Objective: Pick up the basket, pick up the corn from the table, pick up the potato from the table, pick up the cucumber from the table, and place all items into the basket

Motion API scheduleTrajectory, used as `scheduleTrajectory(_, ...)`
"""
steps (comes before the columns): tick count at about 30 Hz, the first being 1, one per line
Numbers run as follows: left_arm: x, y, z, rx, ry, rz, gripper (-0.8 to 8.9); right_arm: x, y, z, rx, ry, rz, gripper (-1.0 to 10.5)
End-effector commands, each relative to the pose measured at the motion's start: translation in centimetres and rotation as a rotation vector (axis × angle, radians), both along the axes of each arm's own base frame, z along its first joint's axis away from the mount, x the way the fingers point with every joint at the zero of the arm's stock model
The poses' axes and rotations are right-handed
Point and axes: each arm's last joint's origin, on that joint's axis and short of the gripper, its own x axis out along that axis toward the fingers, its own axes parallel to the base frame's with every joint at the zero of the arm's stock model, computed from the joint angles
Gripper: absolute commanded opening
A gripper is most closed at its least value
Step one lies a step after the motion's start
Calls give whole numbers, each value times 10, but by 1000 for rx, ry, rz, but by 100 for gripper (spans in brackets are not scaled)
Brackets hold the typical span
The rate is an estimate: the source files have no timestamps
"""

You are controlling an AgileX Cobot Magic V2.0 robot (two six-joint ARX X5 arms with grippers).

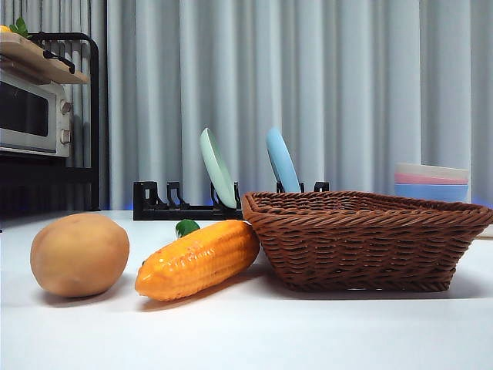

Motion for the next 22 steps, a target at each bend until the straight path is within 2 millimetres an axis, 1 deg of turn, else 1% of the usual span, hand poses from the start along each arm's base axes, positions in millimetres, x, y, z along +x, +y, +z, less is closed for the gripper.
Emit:
scheduleTrajectory(1, 5, 0, 7, 1, 47, 1, -7, 6, 0, 11, -99, 9, 12, -11)
scheduleTrajectory(4, 14, -1, 17, 50, 91, -9, -7, 16, 0, 24, -148, 50, 29, -11)
scheduleTrajectory(7, 25, -2, 26, 122, 133, -46, -7, 31, 1, 37, -199, 95, 49, -11)
scheduleTrajectory(9, 35, -3, 33, 152, 173, -83, -7, 44, 1, 45, -231, 130, 66, -11)
scheduleTrajectory(12, 51, -6, 41, 164, 242, -148, -6, 65, 3, 55, -246, 172, 147, -11)
scheduleTrajectory(18, 87, -11, 50, 177, 360, -278, -5, 110, 9, 65, -235, 261, 339, -11)
scheduleTrajectory(22, 105, -14, 53, 163, 421, -345, 1, 134, 12, 67, -261, 360, 471, 1)
